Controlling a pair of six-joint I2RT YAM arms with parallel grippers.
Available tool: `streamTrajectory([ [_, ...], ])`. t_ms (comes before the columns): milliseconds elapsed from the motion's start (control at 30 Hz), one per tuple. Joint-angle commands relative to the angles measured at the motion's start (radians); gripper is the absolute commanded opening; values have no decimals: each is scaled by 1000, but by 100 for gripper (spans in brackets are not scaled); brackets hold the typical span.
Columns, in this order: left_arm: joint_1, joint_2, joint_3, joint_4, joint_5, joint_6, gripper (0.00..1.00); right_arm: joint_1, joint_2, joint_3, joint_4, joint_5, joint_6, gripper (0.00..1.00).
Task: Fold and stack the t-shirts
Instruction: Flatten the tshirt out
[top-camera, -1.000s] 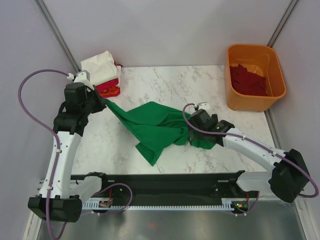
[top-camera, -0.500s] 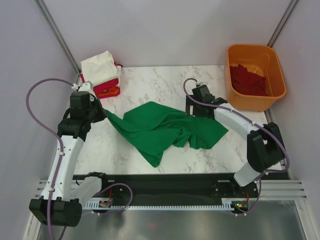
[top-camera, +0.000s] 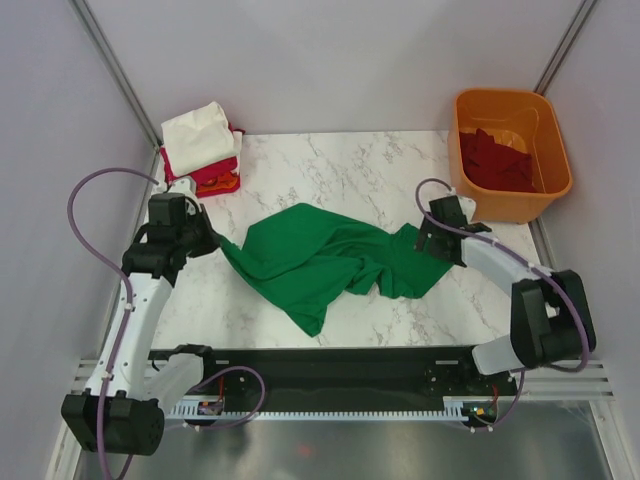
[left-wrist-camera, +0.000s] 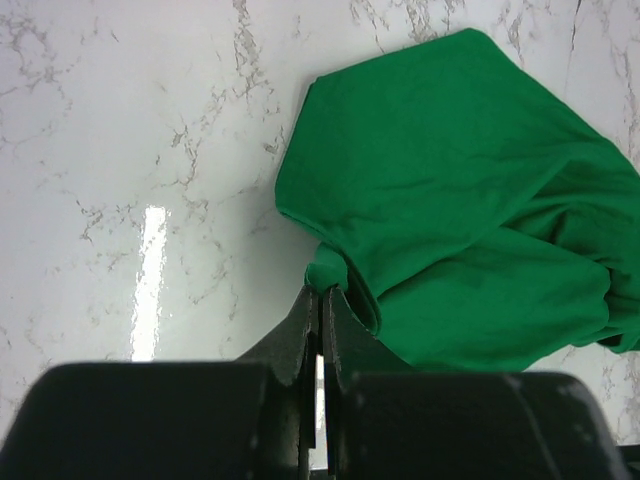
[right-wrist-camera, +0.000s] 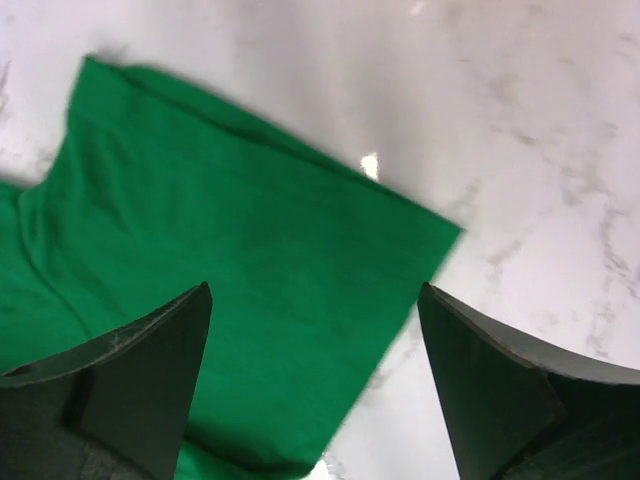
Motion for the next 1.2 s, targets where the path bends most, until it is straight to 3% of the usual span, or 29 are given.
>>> streamTrajectory([
  [0, 6, 40, 27, 20, 49, 3, 2, -123, -141, -121, 34, 1, 84, 91],
  [133, 6, 57, 10, 69, 98, -1, 2, -281, -195, -211, 74, -70, 100, 84],
  [233, 6, 75, 4, 90, 123, -6, 2, -326, -151, -218, 88, -95, 83, 81],
  [900, 6, 96, -41, 138, 114, -1, 2, -300, -10, -171, 229, -285, 73, 69],
  [1000, 6, 95, -42, 138, 109, 0, 2, -270, -17, -197, 243, -290, 83, 62],
  [1167, 6, 99, -44, 138, 109, 2, 2, -237, -31, -247, 243, -305, 81, 38],
])
